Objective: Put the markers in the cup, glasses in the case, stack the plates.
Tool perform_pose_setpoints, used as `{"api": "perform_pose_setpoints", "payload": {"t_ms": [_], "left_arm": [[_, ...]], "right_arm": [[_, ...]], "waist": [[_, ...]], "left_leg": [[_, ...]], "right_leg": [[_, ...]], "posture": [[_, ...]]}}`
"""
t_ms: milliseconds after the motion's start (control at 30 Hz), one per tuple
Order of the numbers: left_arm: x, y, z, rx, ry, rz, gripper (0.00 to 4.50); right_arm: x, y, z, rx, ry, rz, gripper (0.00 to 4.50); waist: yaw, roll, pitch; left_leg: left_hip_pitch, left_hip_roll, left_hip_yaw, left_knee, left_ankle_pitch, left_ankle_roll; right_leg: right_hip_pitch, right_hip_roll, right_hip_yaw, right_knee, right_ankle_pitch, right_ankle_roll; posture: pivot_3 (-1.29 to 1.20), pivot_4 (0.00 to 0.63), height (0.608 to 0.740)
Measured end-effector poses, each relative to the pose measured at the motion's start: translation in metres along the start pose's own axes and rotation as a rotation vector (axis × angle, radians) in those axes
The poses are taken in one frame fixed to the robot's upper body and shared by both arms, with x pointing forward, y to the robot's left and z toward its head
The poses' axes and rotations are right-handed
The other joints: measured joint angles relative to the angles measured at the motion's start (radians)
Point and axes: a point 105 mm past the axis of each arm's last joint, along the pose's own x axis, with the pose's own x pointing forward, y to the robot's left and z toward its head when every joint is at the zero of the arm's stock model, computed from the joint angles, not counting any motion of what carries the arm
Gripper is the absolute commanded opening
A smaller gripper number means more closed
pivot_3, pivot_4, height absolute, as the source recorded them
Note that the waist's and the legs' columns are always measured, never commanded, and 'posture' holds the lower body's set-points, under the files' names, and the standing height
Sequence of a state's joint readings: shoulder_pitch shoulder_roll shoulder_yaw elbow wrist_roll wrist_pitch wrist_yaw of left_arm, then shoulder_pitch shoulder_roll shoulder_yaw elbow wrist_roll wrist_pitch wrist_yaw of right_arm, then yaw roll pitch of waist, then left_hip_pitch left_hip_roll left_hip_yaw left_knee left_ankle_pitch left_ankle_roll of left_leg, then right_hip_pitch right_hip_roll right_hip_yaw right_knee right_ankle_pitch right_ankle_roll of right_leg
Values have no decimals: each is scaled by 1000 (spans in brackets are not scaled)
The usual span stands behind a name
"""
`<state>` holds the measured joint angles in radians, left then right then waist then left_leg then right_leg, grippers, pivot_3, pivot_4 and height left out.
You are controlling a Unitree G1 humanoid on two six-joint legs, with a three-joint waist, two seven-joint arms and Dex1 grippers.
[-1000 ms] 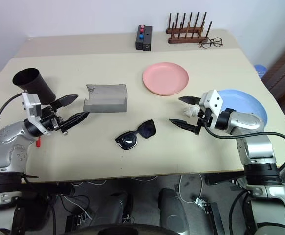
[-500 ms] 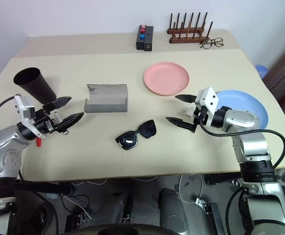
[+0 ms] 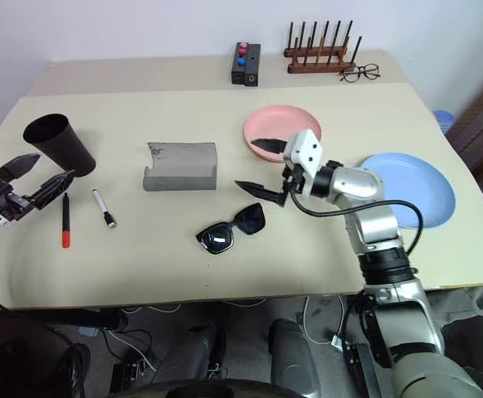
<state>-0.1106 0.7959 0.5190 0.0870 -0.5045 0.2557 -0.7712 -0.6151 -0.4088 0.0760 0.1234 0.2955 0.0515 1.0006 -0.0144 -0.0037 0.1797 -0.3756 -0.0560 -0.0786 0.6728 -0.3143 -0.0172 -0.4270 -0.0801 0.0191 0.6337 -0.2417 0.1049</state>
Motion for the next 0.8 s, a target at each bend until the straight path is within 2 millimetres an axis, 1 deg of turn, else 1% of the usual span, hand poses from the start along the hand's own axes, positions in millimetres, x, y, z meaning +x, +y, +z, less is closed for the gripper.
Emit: {"api": "perform_pose_setpoints", "payload": {"t_ms": [67, 167, 200, 300, 400, 433, 533, 633, 733, 800], "left_arm": [[-2, 4, -6, 9, 48, 63, 4500], [-2, 7, -7, -21, 92, 112, 4500], [-1, 11, -8, -40, 107, 146, 4500], [-4, 24, -4, -85, 123, 262, 4500], [-7, 36, -5, -201, 157, 368, 4500], [-7, 40, -8, -240, 188, 400, 4500], [-14, 46, -27, -301, 350, 503, 4500], [-19, 43, -37, -366, 489, 549, 4500], [-19, 32, -35, -379, 575, 547, 4500], [-16, 21, -35, -365, 638, 510, 4500]], "right_arm": [[9, 3, 3, -15, -15, 14, 4481], [22, 8, 3, -25, -15, 59, 4481], [24, 8, 2, -27, -7, 72, 4481], [27, 7, -1, -21, -7, 86, 4481], [29, 8, -4, -14, -4, 89, 4481], [29, 9, -4, -13, -6, 90, 4481], [28, 13, -7, -3, -1, 94, 4481], [22, 18, -14, 21, 21, 93, 4481], [19, 22, -17, 36, 33, 94, 4481], [19, 24, -16, 38, 32, 94, 4481]], "waist": [[-1, 0, 0], [-2, 0, 0], [-1, 0, 0], [-2, -1, 0], [-2, -1, 0], [-2, -1, 0], [-4, -1, 0], [-2, -1, -1], [-2, -1, -1], [-3, -1, -1]], "left_leg": [[0, 0, 0, -3, 1, -2], [1, 1, -1, -6, 3, -4], [1, 1, -1, -6, 3, -4], [0, 0, -2, -6, 3, -5], [1, 0, -2, -6, 3, -5], [1, 0, -2, -6, 4, -6], [1, 0, -2, -6, 4, -8], [0, 0, -2, -6, 5, -9], [1, 0, -2, -6, 6, -10], [1, 0, -2, -6, 6, -11]], "right_leg": [[-1, 0, 0, 0, 0, 0], [-2, 1, 0, 0, 0, 0], [-2, 1, 0, 0, 0, -1], [-2, 1, -1, 0, 0, -1], [-2, 1, -1, 0, 0, -1], [-2, 1, -1, 1, 0, -1], [-2, 1, -1, 1, 0, -1], [-2, 1, -1, 1, 0, -1], [-2, 1, -1, 1, 0, -1], [-3, 1, -1, 2, 0, -1]], "posture": [[0, 150, 740], [0, 150, 740], [0, 150, 740], [0, 150, 740], [0, 150, 740], [0, 150, 740], [0, 150, 740], [0, 150, 740], [0, 150, 740], [0, 150, 740]]}}
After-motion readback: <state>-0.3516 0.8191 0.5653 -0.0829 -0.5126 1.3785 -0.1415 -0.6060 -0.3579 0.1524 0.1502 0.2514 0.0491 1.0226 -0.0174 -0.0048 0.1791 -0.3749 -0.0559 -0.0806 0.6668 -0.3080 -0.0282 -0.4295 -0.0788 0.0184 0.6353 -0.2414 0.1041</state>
